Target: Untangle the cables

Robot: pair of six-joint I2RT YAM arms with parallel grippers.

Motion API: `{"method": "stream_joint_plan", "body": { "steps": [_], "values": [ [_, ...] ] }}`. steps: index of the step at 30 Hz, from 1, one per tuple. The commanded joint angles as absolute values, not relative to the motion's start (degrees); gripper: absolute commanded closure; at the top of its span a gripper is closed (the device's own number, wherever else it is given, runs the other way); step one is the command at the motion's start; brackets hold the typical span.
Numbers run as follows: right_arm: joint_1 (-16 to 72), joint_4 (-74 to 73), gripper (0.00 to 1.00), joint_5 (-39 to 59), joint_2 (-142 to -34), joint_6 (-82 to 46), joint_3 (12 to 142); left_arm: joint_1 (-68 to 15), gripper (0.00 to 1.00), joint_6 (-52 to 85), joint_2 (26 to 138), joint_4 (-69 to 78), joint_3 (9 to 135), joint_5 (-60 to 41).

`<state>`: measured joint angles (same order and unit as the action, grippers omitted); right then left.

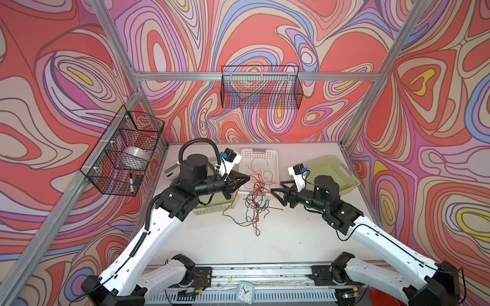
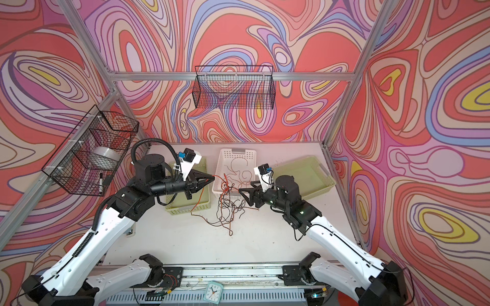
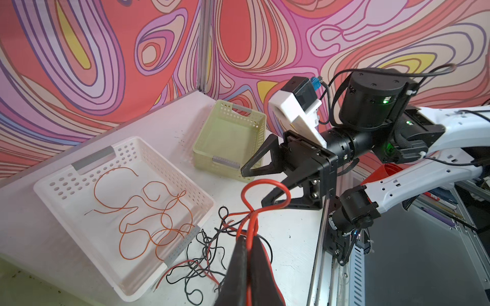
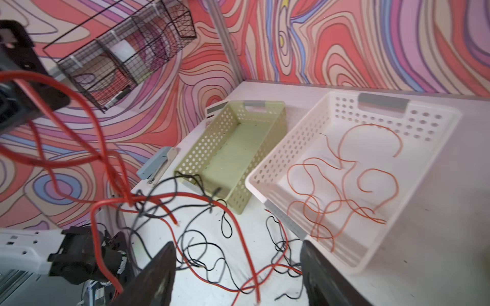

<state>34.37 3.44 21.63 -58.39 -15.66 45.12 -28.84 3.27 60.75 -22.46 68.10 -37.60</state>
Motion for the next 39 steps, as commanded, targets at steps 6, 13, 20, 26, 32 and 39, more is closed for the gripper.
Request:
{"method": "stream_joint_plan", "body": {
  "steps": [6,13,20,26,32,39],
  "values": [
    [37.04,-3.57,0.30,28.95,-62.53,-17.54,46.59,-30.99,1.00,3.34,62.03,-19.90,67.46,-36.31],
    [37.09,-0.66,0.68,28.36,-62.93,-17.31,46.21,-31.82,1.00,3.09,62.68,-19.93,67.86,-35.28],
    [37.17,-0.40,1.00,29.14,-62.21,-16.76,44.89,-31.82,1.00,3.51,62.48,-19.44,68.38,-34.02],
    [37.27,1.23,1.00,28.85,-63.23,-17.79,43.45,-31.82,1.00,3.82,61.90,-18.66,68.81,-31.92],
    [37.27,5.51,1.00,22.92,-64.72,-19.39,36.45,-31.75,1.00,3.44,61.11,-18.27,70.93,-28.46],
    [36.97,8.58,1.00,9.33,-69.70,-30.74,27.55,-30.94,1.00,3.12,60.35,-17.72,73.96,-27.95]
  ]
}}
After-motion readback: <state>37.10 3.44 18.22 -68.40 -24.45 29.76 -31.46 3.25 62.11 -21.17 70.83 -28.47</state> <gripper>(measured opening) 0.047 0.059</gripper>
